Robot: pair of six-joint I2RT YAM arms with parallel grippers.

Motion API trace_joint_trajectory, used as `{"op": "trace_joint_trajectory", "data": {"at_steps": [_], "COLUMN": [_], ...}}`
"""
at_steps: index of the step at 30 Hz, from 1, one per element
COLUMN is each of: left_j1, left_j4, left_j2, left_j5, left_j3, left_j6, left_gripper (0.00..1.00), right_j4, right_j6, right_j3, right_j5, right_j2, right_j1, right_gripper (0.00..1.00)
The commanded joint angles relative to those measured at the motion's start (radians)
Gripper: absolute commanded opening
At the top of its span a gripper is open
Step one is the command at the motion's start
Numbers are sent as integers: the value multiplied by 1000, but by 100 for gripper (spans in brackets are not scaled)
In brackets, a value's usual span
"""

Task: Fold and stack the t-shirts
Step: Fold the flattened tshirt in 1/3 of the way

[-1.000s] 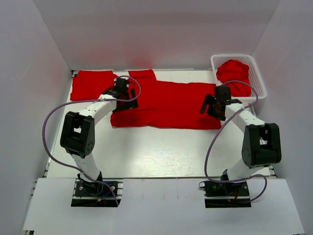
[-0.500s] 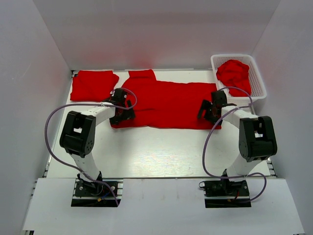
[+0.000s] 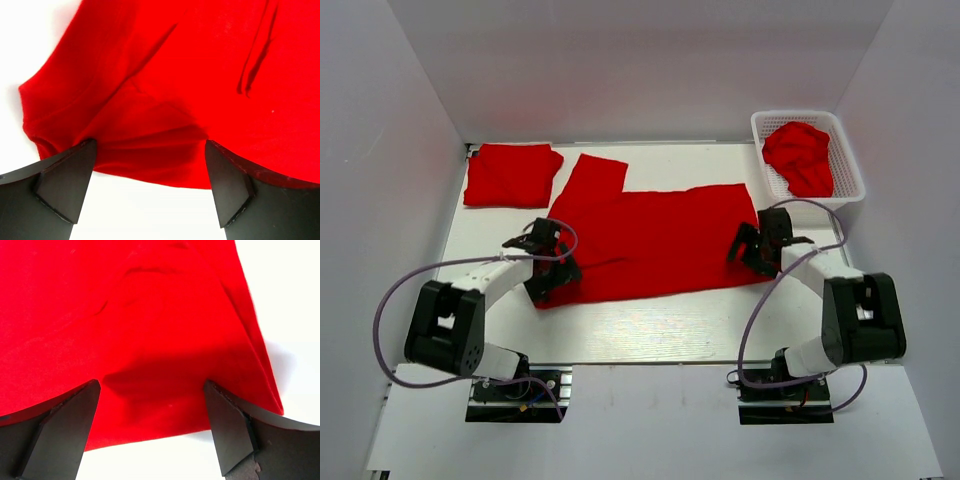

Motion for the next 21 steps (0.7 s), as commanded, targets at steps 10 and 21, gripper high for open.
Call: {"op": "trace_joint_trajectory", "data": {"at_steps": [10,21], "left_j1": [-9,-18], "left_j4": [-472,-162], "left_j2": [-298,-113], "left_j5": [71,208], "left_j3": [102,214], "left_j6": [10,162], "left_gripper": [100,95], "right_j4": [-259,-200], "right_j6": [-8,-14], "right_j3": [-138,3], "right_j5": [-167,-92], "right_j2": [-353,-295], "right_j1": [38,38], "right_gripper": [90,90]}}
